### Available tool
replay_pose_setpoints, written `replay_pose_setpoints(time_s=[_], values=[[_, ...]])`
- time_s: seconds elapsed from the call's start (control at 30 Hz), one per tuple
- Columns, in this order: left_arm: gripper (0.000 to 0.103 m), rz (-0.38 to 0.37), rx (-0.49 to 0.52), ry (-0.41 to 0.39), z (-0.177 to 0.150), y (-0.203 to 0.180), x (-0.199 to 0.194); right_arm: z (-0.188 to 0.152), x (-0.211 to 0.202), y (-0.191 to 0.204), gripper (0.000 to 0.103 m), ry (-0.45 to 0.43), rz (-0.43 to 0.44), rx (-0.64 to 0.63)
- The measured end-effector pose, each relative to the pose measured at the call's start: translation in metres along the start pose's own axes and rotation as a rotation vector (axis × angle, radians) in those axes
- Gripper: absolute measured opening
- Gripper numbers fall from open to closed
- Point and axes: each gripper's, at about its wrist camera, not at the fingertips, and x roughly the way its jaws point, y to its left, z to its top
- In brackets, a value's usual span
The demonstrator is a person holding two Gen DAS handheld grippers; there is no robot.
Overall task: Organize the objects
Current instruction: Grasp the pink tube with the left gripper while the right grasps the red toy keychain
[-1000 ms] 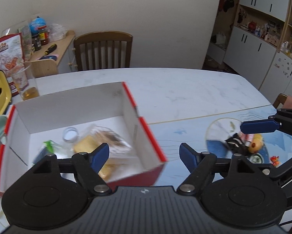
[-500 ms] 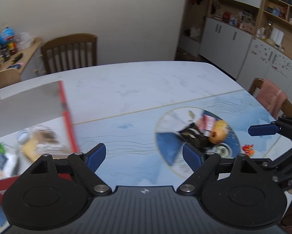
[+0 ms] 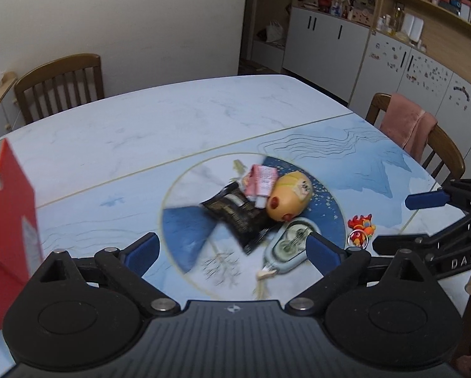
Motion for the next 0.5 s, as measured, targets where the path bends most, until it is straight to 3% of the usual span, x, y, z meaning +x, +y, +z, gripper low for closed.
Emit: replay_pose_setpoints(time_s=[0.4,0.5], values=[[0.100,-0.011,0.149,-0.020,0.022,-0.054,0.052,-0.013,0.024,-0.036,0.096,0.049,-0.027,0.021],[0.100,-0.008,0.145,-0.025,0.029,-0.058,0.060,-0.013,0.028,-0.040,0.096,0.055,-0.024,0.024]])
